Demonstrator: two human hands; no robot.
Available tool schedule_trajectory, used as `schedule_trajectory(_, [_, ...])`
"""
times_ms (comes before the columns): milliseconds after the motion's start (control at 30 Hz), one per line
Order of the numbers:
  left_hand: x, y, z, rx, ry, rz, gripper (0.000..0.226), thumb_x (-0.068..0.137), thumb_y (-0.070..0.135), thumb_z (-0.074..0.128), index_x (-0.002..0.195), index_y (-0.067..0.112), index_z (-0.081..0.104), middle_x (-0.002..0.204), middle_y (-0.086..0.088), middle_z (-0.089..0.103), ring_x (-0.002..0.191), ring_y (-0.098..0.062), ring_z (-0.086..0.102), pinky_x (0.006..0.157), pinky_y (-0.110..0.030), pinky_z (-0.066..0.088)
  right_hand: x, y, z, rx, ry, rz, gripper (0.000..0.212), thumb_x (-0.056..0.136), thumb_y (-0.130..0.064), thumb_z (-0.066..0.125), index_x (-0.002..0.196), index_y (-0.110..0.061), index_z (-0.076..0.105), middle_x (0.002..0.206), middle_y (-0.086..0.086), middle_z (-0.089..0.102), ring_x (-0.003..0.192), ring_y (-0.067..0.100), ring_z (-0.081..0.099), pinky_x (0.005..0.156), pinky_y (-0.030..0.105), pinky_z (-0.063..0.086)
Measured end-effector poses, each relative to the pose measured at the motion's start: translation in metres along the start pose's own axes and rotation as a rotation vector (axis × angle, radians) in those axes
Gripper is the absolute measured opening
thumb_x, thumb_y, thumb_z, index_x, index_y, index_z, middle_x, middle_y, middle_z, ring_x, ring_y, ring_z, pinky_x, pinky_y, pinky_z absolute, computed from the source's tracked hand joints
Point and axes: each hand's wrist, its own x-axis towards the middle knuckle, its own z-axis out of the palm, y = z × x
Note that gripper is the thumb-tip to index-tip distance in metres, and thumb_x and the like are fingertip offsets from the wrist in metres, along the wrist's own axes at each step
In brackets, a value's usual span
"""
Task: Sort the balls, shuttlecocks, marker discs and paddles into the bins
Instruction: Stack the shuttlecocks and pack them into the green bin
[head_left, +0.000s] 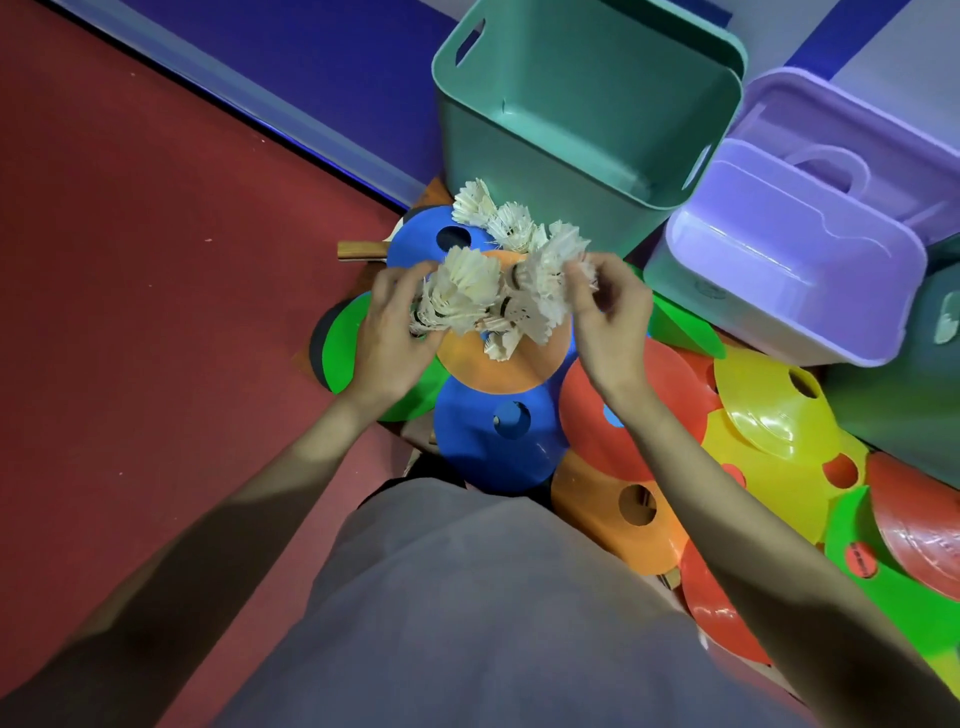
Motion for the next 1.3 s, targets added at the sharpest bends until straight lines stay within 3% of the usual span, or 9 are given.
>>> schedule_trajectory(167, [0.006, 0.005, 0.006, 0.005, -0.073, 0.030, 0.062, 0.072, 0.006, 0.075, 0.130, 0.015, 0.054, 0.121, -0.008, 0.050, 0.104, -0.010, 0.053, 0.083, -0.022, 0.043, 0.010, -0.006, 0.009, -0.031, -0.109, 0.007, 0.024, 0.091, -0.014, 0.057, 0.067, -0.011, 0.056, 0.057, -0.006, 0.043, 0.056, 0.008, 0.037, 0.054, 0.029, 0.031])
schedule_trajectory(367, [0.009, 0.010, 0.009, -0.090, -0.075, 0.024, 0.064, 0.069, 0.001, 0.076, 0.128, 0.011, 0.054, 0.117, 0.003, 0.048, 0.100, -0.005, 0.051, 0.084, -0.003, 0.035, 0.022, -0.004, 0.029, -0.143, -0.268, 0.048, 0.026, 0.088, -0.016, 0.062, 0.066, -0.020, 0.050, 0.054, -0.012, 0.038, 0.049, 0.005, 0.034, 0.054, 0.025, 0.029])
schedule_trajectory(467, [0.012, 0.005, 0.008, -0.141, -0.033, -0.043, 0.064, 0.069, 0.005, 0.079, 0.127, 0.013, 0.054, 0.118, 0.003, 0.050, 0.104, 0.000, 0.048, 0.089, -0.010, 0.038, 0.025, -0.011, 0.030, -0.044, -0.242, 0.057, 0.011, 0.092, -0.023, 0.061, 0.087, -0.013, 0.060, 0.052, -0.009, 0.041, 0.049, 0.005, 0.039, 0.054, 0.030, 0.037])
schedule_trajectory(567, [0.014, -0.001, 0.007, -0.154, 0.011, -0.069, 0.062, 0.069, 0.007, 0.079, 0.125, 0.012, 0.054, 0.122, -0.005, 0.053, 0.106, 0.005, 0.045, 0.092, -0.013, 0.039, 0.030, -0.008, 0.025, 0.002, -0.164, 0.112, 0.014, 0.097, -0.024, 0.051, 0.088, -0.016, 0.058, 0.057, -0.004, 0.057, 0.057, 0.014, 0.055, 0.065, 0.041, 0.048])
schedule_trajectory(700, [0.012, -0.005, 0.005, -0.171, 0.020, -0.083, 0.060, 0.070, 0.014, 0.080, 0.124, 0.013, 0.055, 0.120, -0.007, 0.054, 0.102, 0.019, 0.043, 0.088, -0.014, 0.041, 0.027, 0.019, 0.018, -0.211, -0.062, 0.221, 0.009, 0.091, -0.020, 0.054, 0.091, -0.013, 0.058, 0.063, -0.007, 0.059, 0.062, 0.014, 0.056, 0.070, 0.042, 0.051])
schedule_trajectory(900, [0.007, -0.004, 0.009, -0.173, -0.033, -0.103, 0.061, 0.071, 0.013, 0.080, 0.126, 0.016, 0.053, 0.120, -0.005, 0.052, 0.101, -0.002, 0.049, 0.088, -0.029, 0.047, 0.012, 0.050, 0.026, -0.594, -0.272, 0.391, 0.059, 0.085, -0.046, 0.065, 0.121, -0.004, 0.044, 0.112, 0.018, 0.055, 0.113, 0.035, 0.047, 0.090, 0.038, 0.039])
schedule_trajectory(1067, [0.006, 0.001, 0.008, -0.140, -0.066, -0.096, 0.063, 0.072, 0.011, 0.079, 0.129, 0.016, 0.052, 0.119, 0.003, 0.047, 0.100, -0.003, 0.047, 0.084, -0.023, 0.042, 0.006, 0.049, 0.032, -0.366, -0.232, 0.378, 0.045, 0.087, -0.011, 0.064, 0.127, -0.003, 0.047, 0.068, -0.006, 0.050, 0.076, 0.022, 0.053, 0.072, 0.033, 0.044])
schedule_trajectory(1233, [0.008, 0.003, 0.007, -0.076, -0.072, -0.137, 0.064, 0.072, 0.008, 0.078, 0.130, 0.015, 0.052, 0.127, -0.008, 0.048, 0.109, -0.012, 0.050, 0.082, -0.015, 0.035, 0.001, 0.021, 0.012, -0.323, -0.080, 0.222, 0.034, 0.082, -0.004, 0.058, 0.115, -0.002, 0.051, 0.063, -0.014, 0.048, 0.063, 0.009, 0.051, 0.064, 0.028, 0.040])
schedule_trajectory(1300, [0.008, 0.003, 0.008, -0.063, -0.073, -0.149, 0.063, 0.072, 0.008, 0.078, 0.129, 0.015, 0.052, 0.127, -0.009, 0.048, 0.110, -0.015, 0.051, 0.082, -0.016, 0.035, 0.000, 0.009, 0.003, -0.332, 0.023, 0.087, 0.031, 0.082, -0.007, 0.055, 0.112, -0.003, 0.051, 0.065, -0.008, 0.051, 0.071, 0.017, 0.054, 0.065, 0.030, 0.041])
